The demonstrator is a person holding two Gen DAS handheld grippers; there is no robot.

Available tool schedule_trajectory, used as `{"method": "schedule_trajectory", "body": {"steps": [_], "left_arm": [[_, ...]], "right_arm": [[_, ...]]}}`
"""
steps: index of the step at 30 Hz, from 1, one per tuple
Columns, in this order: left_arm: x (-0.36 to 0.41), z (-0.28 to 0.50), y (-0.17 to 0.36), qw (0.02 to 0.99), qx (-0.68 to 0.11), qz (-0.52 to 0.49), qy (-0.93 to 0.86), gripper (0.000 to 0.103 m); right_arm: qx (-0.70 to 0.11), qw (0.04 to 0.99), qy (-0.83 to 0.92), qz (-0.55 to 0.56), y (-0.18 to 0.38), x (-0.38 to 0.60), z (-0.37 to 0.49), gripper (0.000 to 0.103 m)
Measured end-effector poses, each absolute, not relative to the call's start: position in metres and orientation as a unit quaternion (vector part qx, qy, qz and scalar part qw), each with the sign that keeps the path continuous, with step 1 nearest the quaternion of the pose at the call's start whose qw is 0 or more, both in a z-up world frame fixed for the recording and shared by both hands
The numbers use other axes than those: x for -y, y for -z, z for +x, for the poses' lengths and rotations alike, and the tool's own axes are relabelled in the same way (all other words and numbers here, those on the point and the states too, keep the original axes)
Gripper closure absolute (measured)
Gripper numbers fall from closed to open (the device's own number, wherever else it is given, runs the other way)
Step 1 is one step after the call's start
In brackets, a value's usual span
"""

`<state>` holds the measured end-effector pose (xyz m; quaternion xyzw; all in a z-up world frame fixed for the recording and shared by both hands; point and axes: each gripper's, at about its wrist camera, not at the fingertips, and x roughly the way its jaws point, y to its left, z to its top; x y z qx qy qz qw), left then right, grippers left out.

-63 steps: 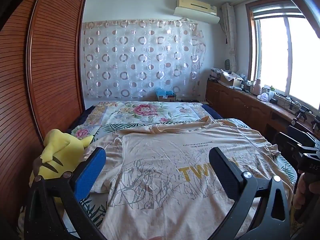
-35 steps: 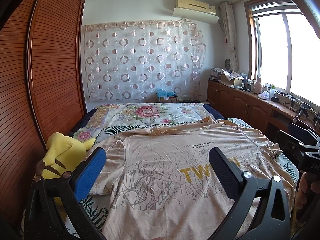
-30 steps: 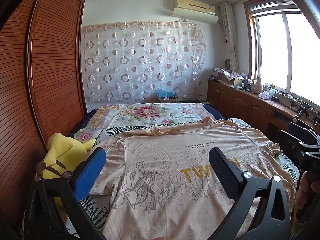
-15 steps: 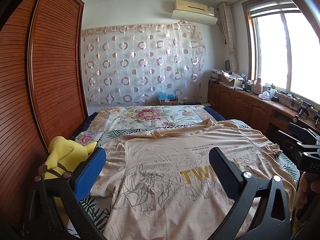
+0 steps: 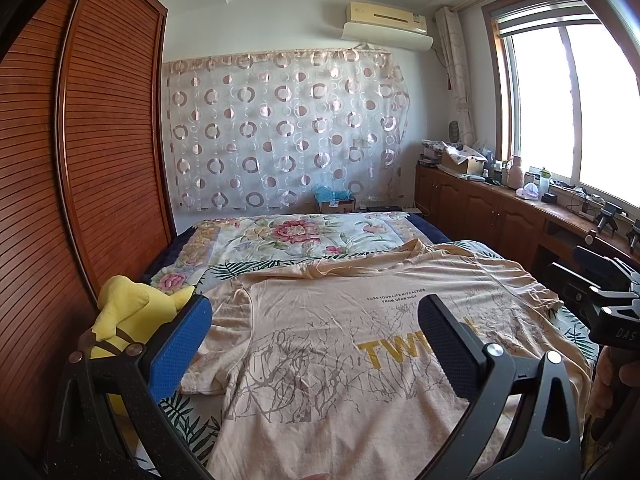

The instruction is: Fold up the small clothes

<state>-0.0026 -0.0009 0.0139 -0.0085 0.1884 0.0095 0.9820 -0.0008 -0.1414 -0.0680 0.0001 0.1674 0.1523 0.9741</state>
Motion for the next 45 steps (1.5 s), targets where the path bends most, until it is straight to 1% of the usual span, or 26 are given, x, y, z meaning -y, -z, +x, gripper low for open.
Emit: {"method": "schedule_trajectory", "body": {"steps": [15,29,38,45], "left_arm": [[0.003,-0.004,-0.014,0.982,-0.186,-0.006,-0.01,0.0],[-0.004,-0.005,-0.03,0.982,-0.189,-0.004,-0.01,0.0],[-0.027,0.014,-0.003,0.975,-0.22,-0.01,-0.006,0.0],[-0.05,0.031,0.016,0.969,-0.245,0.004,-0.013,0.0]], "right_arm": [[-0.165,0.974,-0.154,0.001,0.068,0.142,-0.001,0.0],[-0.17,0.973,-0.159,-0.003,0.072,0.138,0.004,0.0],[-0.186,0.966,-0.177,-0.011,0.084,0.126,0.026,0.0],[-0.2,0.96,-0.194,-0.024,0.084,0.116,0.047,0.0]]}}
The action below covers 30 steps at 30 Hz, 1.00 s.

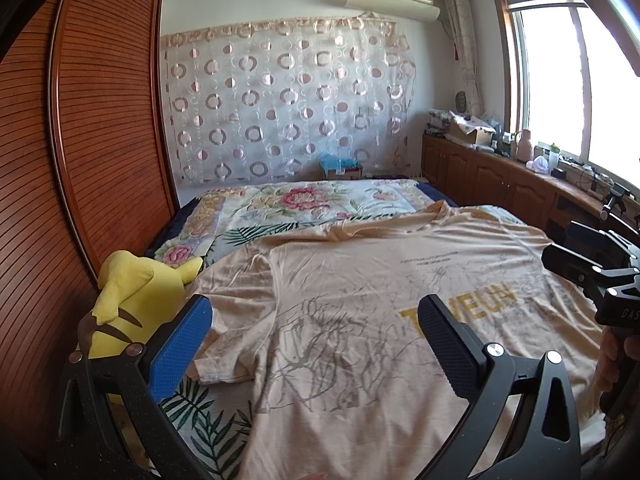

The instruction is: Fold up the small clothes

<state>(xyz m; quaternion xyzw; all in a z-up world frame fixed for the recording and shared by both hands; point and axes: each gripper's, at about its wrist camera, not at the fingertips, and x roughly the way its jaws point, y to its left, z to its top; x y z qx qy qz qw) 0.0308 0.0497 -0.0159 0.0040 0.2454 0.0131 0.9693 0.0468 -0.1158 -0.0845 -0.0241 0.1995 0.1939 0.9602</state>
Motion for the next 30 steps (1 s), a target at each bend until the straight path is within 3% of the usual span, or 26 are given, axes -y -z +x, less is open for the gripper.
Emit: {"method": "schedule_trajectory", "body": {"steps": [13,24,30], "left_arm": [[-0.109,0.051,0.045,0.955,-0.296,-0.008,0.002,0.001],[-0.18,0.08,0.071,0.93,-0.364,-0.047,-0.018,0.04],[-0.202,0.103,0.098,0.909,-0.412,-0.066,-0.02,0.045]], "right_arm": [[-0.255,0.936,-0.237,-0.047,0.097,0.106,0.078,0.0],[-0.303,0.916,-0.252,-0.08,0.093,0.112,0.087,0.0],[-0.312,0.909,-0.255,-0.104,0.091,0.105,0.091,0.0]]}}
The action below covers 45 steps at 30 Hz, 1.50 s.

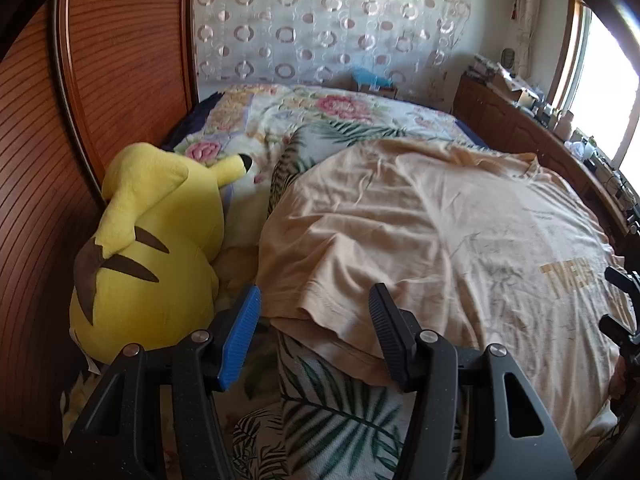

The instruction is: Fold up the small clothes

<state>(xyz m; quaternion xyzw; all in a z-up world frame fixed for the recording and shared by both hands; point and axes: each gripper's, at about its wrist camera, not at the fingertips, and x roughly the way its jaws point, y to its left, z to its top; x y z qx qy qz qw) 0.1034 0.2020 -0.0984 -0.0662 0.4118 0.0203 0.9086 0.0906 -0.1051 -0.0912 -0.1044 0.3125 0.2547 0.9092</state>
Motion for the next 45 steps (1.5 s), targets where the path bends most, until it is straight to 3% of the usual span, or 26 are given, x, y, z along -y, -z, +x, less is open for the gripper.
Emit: {"method": "schedule_trajectory", "body": {"steps": [8,9,10,12,14,18,33,34,36,38,45], "left_arm": [[-0.214,0.129,0.116,0.892,-0.446,-0.07,-0.015,0.047],[-0.214,0.13,0.118,0.891,-0.448,-0.068,-0.011,0.058],[-0.213,0.13,0.118,0.892,-0.446,-0.07,-0.002,0.061],[-0.212,0.129,0.116,0.894,-0.444,-0.068,0.003,0.086],[-0.207,0.129,0.112,0.897,-0.44,-0.045,-0.009,0.098],[-0.197,0.126,0.096,0.907,-0.42,-0.019,-0.008,0.1],[-0.083,0.125,-0.005,0.938,-0.327,0.034,0.115,0.098],[-0.081,0.123,-0.007,0.938,-0.324,0.032,0.12,0.095],[-0.081,0.119,-0.008,0.938,-0.322,0.029,0.123,0.068],[-0.082,0.114,-0.007,0.939,-0.318,0.028,0.124,0.057],[-0.12,0.108,0.034,0.931,-0.36,0.029,0.05,0.054]], "right_arm": [[-0.317,0.906,-0.263,-0.101,0.092,0.105,0.095,0.0],[-0.317,0.905,-0.264,-0.099,0.093,0.105,0.095,0.0],[-0.316,0.906,-0.264,-0.098,0.094,0.104,0.096,0.0],[-0.314,0.907,-0.264,-0.092,0.094,0.106,0.095,0.0],[-0.312,0.908,-0.264,-0.091,0.095,0.106,0.094,0.0],[-0.31,0.909,-0.265,-0.088,0.097,0.106,0.097,0.0],[-0.317,0.907,-0.268,-0.063,0.098,0.116,0.102,0.0],[-0.317,0.907,-0.269,-0.062,0.099,0.117,0.101,0.0],[-0.318,0.907,-0.27,-0.06,0.098,0.117,0.102,0.0],[-0.317,0.907,-0.27,-0.06,0.099,0.117,0.102,0.0],[-0.317,0.907,-0.27,-0.059,0.1,0.118,0.103,0.0]]}}
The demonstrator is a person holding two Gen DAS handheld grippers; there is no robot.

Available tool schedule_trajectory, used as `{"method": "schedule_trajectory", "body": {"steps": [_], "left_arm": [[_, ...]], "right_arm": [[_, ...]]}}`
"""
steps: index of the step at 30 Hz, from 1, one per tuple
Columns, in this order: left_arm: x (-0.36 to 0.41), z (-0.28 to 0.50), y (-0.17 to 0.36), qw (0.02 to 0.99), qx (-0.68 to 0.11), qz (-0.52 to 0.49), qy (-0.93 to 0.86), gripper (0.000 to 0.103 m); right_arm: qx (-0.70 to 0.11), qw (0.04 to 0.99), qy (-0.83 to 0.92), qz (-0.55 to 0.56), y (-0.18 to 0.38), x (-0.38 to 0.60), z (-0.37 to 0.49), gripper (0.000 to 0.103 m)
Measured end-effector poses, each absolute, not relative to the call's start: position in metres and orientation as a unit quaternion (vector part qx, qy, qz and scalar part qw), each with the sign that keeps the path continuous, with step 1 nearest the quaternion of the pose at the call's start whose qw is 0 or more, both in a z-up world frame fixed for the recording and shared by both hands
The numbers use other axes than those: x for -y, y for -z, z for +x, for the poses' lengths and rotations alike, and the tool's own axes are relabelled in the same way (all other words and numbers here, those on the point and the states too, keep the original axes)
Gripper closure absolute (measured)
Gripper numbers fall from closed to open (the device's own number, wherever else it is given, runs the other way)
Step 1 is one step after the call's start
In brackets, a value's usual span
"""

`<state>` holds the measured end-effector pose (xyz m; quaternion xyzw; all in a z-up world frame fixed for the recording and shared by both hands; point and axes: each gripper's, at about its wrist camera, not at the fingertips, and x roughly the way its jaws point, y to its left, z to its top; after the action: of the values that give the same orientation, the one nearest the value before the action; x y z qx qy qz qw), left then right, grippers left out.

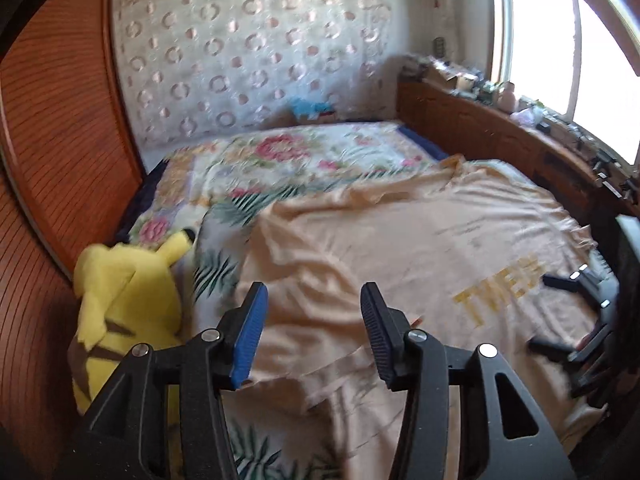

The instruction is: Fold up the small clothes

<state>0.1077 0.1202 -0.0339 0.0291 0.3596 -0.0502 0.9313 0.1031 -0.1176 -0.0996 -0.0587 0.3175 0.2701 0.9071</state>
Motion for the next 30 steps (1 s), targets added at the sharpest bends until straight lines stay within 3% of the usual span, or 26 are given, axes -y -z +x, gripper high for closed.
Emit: {"method": "schedule_trajectory", "body": {"steps": [5,10,17,21,24,26,27,30], "left_arm": [[-0.148,0.096,0.073,0.919,-0.395,0.004,0.017,0.054],[-0.158,0.095,0.093,0.912,-0.409,-0.015,0.005,0.054],[-0.163,0.089,0.106,0.908,-0.419,-0.014,0.008,0.054],[-0.172,0.077,0.101,0.914,-0.403,-0.036,0.006,0.054],[-0.18,0.068,0.094,0.919,-0.391,-0.058,0.014,0.053],[-0.183,0.063,0.089,0.921,-0.384,-0.066,0.017,0.042],[-0.185,0.059,0.087,0.923,-0.378,-0.068,0.014,0.026],[-0.189,0.049,0.078,0.932,-0.357,-0.063,-0.006,0.021]], "right_arm": [[-0.318,0.903,-0.28,-0.065,0.095,0.115,0.104,0.0],[-0.284,0.906,-0.298,-0.098,0.074,0.098,0.112,0.008],[-0.269,0.885,-0.364,-0.109,0.062,0.057,0.145,0.027],[-0.295,0.857,-0.407,-0.112,0.068,0.023,0.167,0.051],[-0.307,0.835,-0.438,-0.131,0.077,-0.008,0.179,0.06],[-0.315,0.823,-0.449,-0.148,0.085,-0.032,0.185,0.062],[-0.321,0.816,-0.455,-0.153,0.09,-0.042,0.188,0.064],[-0.334,0.802,-0.467,-0.165,0.102,-0.067,0.195,0.074]]}}
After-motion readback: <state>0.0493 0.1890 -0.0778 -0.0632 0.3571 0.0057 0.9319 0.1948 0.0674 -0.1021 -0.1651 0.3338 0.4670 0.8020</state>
